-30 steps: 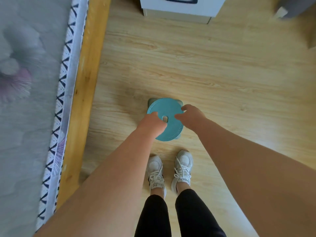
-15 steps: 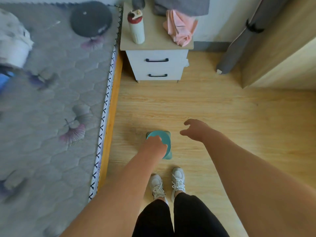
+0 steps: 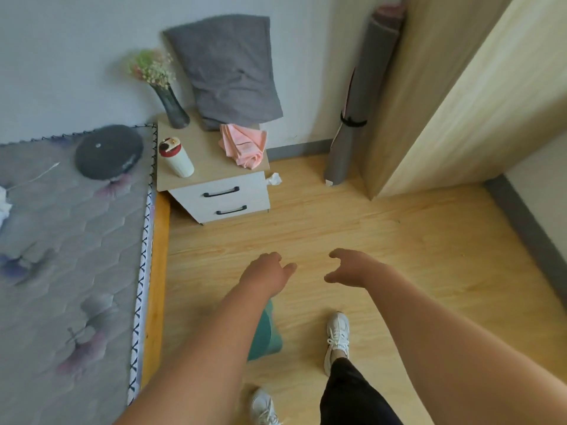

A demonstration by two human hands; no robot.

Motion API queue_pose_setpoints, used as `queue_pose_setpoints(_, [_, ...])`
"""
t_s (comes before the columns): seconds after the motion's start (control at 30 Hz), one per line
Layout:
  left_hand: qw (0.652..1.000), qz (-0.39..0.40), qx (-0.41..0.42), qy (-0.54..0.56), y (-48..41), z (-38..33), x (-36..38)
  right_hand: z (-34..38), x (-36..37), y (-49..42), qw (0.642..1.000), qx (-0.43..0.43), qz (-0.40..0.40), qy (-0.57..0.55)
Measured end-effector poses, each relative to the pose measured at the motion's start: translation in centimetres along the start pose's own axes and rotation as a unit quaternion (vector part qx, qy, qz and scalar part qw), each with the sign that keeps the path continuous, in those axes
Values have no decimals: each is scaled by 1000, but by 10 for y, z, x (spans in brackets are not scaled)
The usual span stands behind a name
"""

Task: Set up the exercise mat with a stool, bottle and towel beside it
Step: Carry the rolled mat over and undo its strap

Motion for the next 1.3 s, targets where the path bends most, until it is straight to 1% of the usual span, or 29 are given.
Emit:
queue_pose_setpoints(0.1, [1000,-1,0,5,-34,-49,-11,-24,-53,-34,1000,5,-9,-20])
queue_pose_setpoints(0.23, [1000,-7,9,-7,-70,-103,-23,-45,-123,-70,998,3,-49,-32])
queue_pose_setpoints(0.37, [999,-21,23,-6,-110,-151,-43,-54,-178,-104,998,1,-69,-7])
queue_pose_setpoints(0.57, [998,-38,52,-14,-188,-205,-86,-40,-230,-168,998,-12,-66,6])
queue_pose_setpoints(0.67, [996,-36,74,-38,-238,-231,-113,-28,-267,-205,997,-15,-79,21])
queue_pose_setpoints(0.8, [990,-45,113,-65,-309,-272,-161,-10,-333,-258,995,-4,-99,23])
queue_pose_setpoints(0.83, [988,-44,129,-70,-336,-290,-177,-6,-357,-276,994,4,-112,13])
queue_pose_setpoints(1.0, [981,-47,166,-87,-387,-337,-215,6,-417,-304,985,8,-171,-28])
queue_pose_setpoints(1.2, [973,-40,213,-74,-457,-412,-244,3,-494,-367,979,29,-199,-40])
queue_pose_setpoints(1.3, [974,-55,206,-72,-498,-445,-262,6,-539,-408,973,27,-223,-45])
Point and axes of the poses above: each hand's wrist, its own y-axis away from the middle knuckle, its own x-axis out of the palm, z = x × y, the point moved 6 cm from there along -y, towards the middle knuckle, and after that the axes turned 8 degrees about -z, right-handed, at the moved point
